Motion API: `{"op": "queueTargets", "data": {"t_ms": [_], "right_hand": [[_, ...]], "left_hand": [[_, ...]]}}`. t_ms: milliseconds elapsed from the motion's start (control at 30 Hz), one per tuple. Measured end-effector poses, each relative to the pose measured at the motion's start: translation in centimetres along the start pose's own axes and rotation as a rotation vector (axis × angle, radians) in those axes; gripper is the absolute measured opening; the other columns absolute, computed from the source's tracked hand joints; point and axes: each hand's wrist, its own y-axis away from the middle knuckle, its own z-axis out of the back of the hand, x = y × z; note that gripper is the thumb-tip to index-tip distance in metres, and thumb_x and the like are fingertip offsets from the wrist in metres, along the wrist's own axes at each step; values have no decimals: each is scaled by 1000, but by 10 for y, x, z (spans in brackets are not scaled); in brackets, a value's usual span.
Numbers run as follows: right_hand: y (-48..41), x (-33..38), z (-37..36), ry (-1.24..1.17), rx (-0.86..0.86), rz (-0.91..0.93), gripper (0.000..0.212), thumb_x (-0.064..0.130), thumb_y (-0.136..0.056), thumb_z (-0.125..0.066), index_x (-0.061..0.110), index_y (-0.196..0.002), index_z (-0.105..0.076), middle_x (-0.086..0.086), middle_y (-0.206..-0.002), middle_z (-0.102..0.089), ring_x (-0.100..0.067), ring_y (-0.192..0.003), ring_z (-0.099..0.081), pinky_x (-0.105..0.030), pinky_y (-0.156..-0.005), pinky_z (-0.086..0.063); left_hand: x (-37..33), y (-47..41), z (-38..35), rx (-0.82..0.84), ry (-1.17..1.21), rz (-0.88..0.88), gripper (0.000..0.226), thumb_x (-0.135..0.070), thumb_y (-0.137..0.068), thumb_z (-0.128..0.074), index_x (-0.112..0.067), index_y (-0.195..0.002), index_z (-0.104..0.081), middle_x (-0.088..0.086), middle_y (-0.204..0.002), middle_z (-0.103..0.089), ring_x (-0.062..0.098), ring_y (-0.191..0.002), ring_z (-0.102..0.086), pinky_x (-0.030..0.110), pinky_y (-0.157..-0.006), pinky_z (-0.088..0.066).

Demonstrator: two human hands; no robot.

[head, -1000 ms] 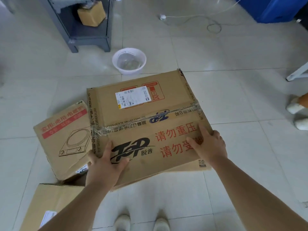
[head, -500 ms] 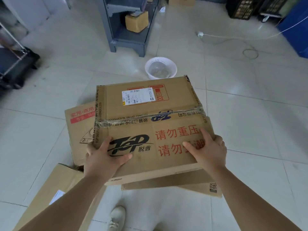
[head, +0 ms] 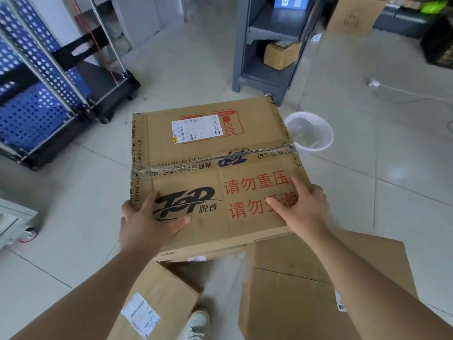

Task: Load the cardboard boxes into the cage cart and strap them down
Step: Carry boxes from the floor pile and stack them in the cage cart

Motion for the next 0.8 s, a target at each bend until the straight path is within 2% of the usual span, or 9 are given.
{"op": "queueTargets", "data": {"t_ms": [167, 300, 667, 800], "right_hand": [[-57, 58, -43, 9, 38, 50, 92, 77, -68, -55, 36, -145, -28, -16, -134, -36, -35, -123, -36, -43, -107, -28], [-88, 76, -76, 44, 78, 55, 92, 76, -68, -56, 34, -145, -28, -16, -134, -36, -35, -123, -36, -44, -106, -30], [-130, 61, -161, 20, 255, 8, 100, 67, -63, -70, 31, -145, -26, -12, -135, -31, -33, -127, -31, -51, -106, -35], [-139, 45, -185, 20, 284, -3, 104, 69, -60, -70, 29, -146, -27, -13, -135, -33, -33, -127, -32, -52, -106, -35]], "left_hand": [[29, -67, 8, -7, 31, 50, 102, -71, -56, -72, -37, -143, -33, 8, -141, -23, 35, -127, -37, 45, -102, -43], [47, -109, -8, 28, 27, 76, 104, -74, -55, -71, -38, -143, -31, 8, -141, -23, 36, -126, -38, 46, -101, -44], [82, -174, -72, 133, -14, 129, 104, -72, -56, -72, -36, -144, -31, 9, -141, -23, 35, -128, -35, 47, -103, -41], [91, -184, -97, 174, -40, 135, 97, -68, -59, -74, -37, -141, -33, 8, -138, -25, 36, -125, -38, 47, -102, -43]]}}
